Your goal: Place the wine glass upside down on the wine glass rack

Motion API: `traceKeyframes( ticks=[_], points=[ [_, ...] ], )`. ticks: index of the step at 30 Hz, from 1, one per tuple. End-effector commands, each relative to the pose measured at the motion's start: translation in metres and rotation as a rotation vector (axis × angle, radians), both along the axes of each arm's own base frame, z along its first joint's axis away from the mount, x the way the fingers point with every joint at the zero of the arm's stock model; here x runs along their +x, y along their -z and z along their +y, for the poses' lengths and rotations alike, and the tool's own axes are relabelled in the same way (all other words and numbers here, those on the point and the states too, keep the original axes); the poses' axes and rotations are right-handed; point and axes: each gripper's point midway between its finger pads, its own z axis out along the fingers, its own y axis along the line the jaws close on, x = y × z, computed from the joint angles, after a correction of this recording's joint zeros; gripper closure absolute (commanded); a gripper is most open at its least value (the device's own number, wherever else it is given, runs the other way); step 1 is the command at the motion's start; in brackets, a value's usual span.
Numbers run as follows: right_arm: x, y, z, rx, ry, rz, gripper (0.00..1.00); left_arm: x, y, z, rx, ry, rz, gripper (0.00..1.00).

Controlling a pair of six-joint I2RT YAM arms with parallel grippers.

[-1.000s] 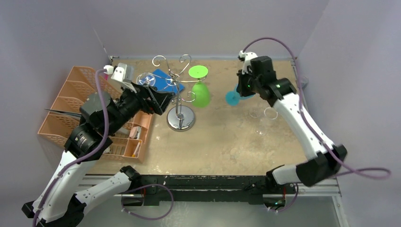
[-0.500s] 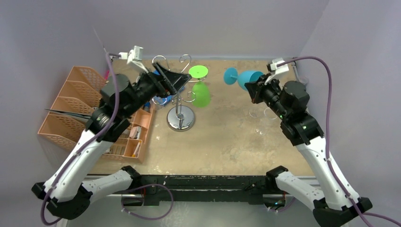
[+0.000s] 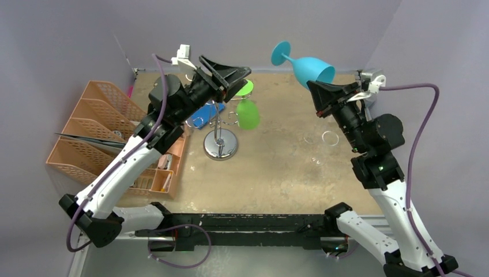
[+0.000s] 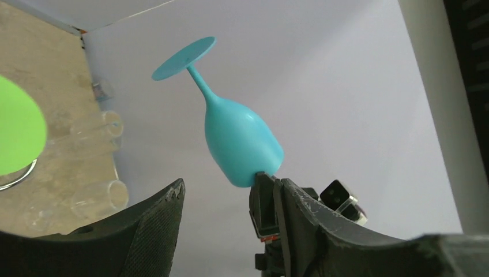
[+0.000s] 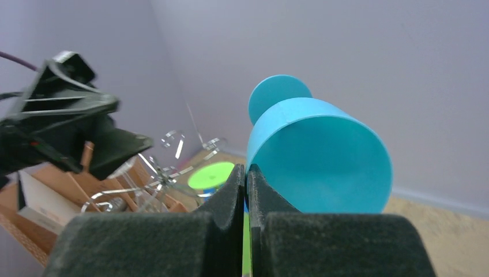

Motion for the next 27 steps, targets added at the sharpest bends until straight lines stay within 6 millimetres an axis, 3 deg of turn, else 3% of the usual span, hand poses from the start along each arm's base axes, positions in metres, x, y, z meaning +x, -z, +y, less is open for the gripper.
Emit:
traceKeyframes(
  ticks=[1,6,10,21,27],
  points=[
    [-0.022,-0.051,0.006,0.114,-0.087,-0.172,1.0,-0.006,-0.058,-0.013,-0.151,0.063,-0.065,0.44],
    [-0.033,-0.062,0.009,0.155,-0.134,-0.208,1.0,0.001,-0.073,-0.032,-0.174,0.048,-0.075,0.43],
    [-0.036,-0.067,0.009,0.185,-0.15,-0.227,1.0,0.01,-0.089,-0.048,-0.19,0.036,-0.125,0.35],
    [-0.04,-0.081,0.016,0.224,-0.201,-0.265,1.0,0.039,-0.086,-0.063,-0.173,-0.081,-0.125,0.34],
    [-0.041,-0.078,0.021,0.222,-0.236,-0.252,1.0,0.046,-0.093,-0.072,-0.19,-0.08,-0.17,0.47]
  ],
)
